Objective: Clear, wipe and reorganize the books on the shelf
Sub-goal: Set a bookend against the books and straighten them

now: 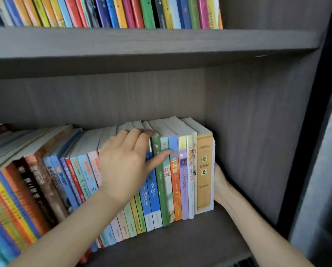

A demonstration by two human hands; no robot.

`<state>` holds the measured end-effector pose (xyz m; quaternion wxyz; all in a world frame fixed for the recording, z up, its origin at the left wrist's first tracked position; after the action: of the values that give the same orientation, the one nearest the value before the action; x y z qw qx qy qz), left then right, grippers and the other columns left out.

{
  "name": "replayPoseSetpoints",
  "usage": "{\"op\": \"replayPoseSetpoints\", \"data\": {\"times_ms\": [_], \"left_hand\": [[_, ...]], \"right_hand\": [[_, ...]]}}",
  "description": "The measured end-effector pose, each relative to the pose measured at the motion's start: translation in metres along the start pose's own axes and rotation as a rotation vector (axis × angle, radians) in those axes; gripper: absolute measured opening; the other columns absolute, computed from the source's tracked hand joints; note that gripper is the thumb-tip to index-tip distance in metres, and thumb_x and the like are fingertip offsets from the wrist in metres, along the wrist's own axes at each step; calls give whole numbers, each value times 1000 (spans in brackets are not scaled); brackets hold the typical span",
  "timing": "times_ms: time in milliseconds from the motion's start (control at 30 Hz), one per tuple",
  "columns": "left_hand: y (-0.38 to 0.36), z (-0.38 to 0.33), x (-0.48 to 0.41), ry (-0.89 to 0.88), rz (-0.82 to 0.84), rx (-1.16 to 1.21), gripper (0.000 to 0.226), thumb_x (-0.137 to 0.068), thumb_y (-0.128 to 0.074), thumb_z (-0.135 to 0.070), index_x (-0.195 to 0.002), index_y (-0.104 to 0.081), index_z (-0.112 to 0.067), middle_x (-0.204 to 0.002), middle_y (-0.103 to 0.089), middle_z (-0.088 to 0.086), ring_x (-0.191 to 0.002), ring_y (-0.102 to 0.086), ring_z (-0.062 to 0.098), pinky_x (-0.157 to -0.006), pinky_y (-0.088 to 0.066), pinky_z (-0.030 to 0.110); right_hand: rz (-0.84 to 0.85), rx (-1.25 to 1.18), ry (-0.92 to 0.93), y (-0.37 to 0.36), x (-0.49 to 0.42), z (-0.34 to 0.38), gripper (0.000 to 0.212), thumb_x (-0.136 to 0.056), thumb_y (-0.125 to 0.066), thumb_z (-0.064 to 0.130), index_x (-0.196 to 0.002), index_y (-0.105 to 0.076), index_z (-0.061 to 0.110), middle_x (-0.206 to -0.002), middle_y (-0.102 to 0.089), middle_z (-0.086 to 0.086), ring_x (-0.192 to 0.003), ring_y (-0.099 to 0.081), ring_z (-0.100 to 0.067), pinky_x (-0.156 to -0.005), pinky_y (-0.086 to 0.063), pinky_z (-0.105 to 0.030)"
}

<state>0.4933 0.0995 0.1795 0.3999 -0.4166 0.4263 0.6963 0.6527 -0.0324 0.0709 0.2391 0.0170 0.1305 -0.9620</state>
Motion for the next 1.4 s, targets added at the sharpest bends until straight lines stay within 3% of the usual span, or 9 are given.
{"op": "replayPoseSetpoints", "data": {"times_ms": [133,300,533,733,833,1167,1233,1300,1400], "left_hand": [[2,-1,2,14,13,3,52,-87,-57,-61,-87,-68,-10,-72,-61,3,-61,-54,20,-56,-32,27],[3,-5,5,42,63,-31,57,-89,-49,-62,-88,-67,-9,-76,-61,4,-65,-54,21,-56,-37,31],[21,-11,3,97,212,31,58,-85,-49,-61,-105,-67,-9,-92,-69,5,-81,-65,26,-69,-48,33],[70,10,37,170,226,-65,48,-90,-52,-46,-113,-65,-7,-109,-68,12,-99,-65,32,-85,-50,43],[93,24,66,192,300,-137,47,-91,-53,-44,-114,-65,-5,-113,-67,15,-104,-63,35,-88,-49,47],[207,59,140,209,452,-229,38,-89,-49,-35,-96,-71,-4,-101,-69,17,-90,-66,37,-77,-51,45],[243,65,155,225,429,-244,34,-89,-50,-31,-93,-71,-5,-99,-69,15,-86,-65,35,-76,-49,43],[284,72,172,229,423,-266,29,-87,-52,-28,-92,-71,-6,-98,-68,14,-84,-64,35,-76,-48,42],[359,86,197,212,433,-281,28,-87,-51,-26,-94,-71,-6,-99,-68,13,-87,-64,35,-82,-48,44]], "right_hand": [[-68,134,18,2,17,9,65,-103,-34,41,-42,-54,28,-48,-57,10,-45,-55,-5,-53,-43,-20],[-156,197,-53,3,46,20,56,-99,-25,58,-80,-68,28,-75,-69,6,-68,-64,-7,-56,-42,-23],[-161,328,81,1,80,16,39,-94,-25,65,-106,-58,49,-101,-67,21,-101,-63,-10,-96,-48,-42],[-253,653,331,-7,114,29,42,-98,-27,53,-132,-43,35,-115,-61,19,-93,-58,-3,-79,-43,-29],[-338,845,432,-18,130,32,60,-90,-21,58,-138,-39,27,-134,-55,5,-112,-57,-21,-94,-46,-44],[-35,792,467,-82,219,36,30,-100,-43,31,-119,-61,17,-110,-68,1,-99,-62,-17,-69,-40,-25],[25,782,479,-104,244,35,30,-100,-43,31,-115,-64,15,-106,-68,5,-91,-57,-7,-59,-34,-13],[92,721,477,-129,274,29,32,-100,-42,32,-107,-67,13,-99,-67,9,-89,-56,-3,-64,-35,-4],[240,595,377,-176,329,5,31,-99,-43,33,-91,-68,16,-91,-72,5,-89,-67,-10,-82,-52,-29]]}}
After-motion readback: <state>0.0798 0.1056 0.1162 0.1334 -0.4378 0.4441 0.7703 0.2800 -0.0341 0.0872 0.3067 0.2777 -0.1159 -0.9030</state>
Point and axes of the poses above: each hand's wrist, its own x-axis away from the middle knuckle, its own y-axis out of the back of the hand, z = x × y, the point moved 4 cm from there along -x, towards the middle knuckle
